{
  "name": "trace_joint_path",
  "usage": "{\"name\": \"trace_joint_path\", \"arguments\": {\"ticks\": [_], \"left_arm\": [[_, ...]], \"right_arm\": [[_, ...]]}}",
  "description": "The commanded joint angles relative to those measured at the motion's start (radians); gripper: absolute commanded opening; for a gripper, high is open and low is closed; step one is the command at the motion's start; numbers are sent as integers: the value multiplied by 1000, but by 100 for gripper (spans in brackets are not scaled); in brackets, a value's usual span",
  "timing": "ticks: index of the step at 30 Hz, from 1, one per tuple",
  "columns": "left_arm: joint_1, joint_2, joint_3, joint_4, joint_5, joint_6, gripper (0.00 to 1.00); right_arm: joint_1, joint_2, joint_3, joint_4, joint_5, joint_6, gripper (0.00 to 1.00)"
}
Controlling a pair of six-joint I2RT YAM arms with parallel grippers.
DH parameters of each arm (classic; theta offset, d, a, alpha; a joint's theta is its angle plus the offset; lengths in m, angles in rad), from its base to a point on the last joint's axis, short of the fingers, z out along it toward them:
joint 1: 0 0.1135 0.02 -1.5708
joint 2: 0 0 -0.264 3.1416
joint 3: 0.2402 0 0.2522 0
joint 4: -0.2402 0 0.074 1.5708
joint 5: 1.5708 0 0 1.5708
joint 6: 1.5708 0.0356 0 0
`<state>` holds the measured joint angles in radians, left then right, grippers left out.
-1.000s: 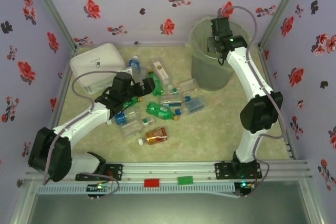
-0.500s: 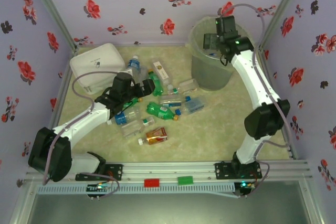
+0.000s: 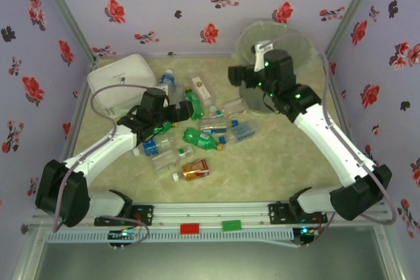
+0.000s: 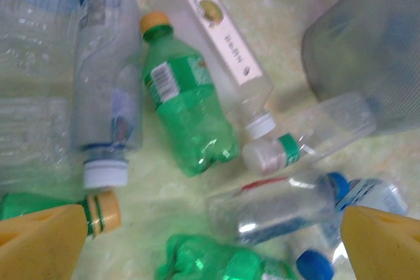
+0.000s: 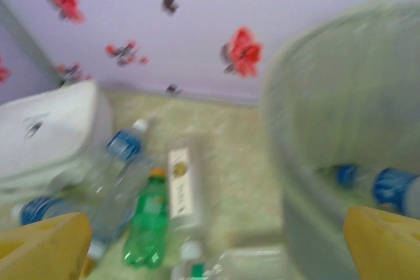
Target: Put the plastic bottles in the bin
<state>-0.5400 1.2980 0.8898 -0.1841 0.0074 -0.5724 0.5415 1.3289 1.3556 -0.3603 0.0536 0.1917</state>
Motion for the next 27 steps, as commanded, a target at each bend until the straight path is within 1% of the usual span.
{"name": "trace_joint_path", "arguments": {"ticks": [1,5,8,11,14,17,20,23,24,27], "left_arm": [[-19,-44,20,-179,50,118,100],[-77,-97,-25,-240,120,177,100],[-151,-119,-46,-292,121,205,100],[-226,-113,-57,-344,120,212,100],[-316,-92,-80,-352,121,200,100],[-386,-55,-87,-361,109,200,100],[-420,-11,-81,-377,108,204,100],[-436,19,-86,-384,108,222,100],[-441,25,-92,-382,107,225,100],[-444,41,-115,-378,107,224,100]], "right_arm": [[35,-6,-98,93,-54,90,100],[88,21,-154,122,-19,111,100],[95,57,-146,94,-17,136,100],[95,81,-146,72,1,110,100],[95,87,-163,67,91,75,100],[95,79,-165,47,178,39,100],[94,68,-173,38,261,32,100],[91,54,-197,45,381,31,100],[88,46,-205,48,391,27,100],[77,21,-226,68,348,22,100]]}}
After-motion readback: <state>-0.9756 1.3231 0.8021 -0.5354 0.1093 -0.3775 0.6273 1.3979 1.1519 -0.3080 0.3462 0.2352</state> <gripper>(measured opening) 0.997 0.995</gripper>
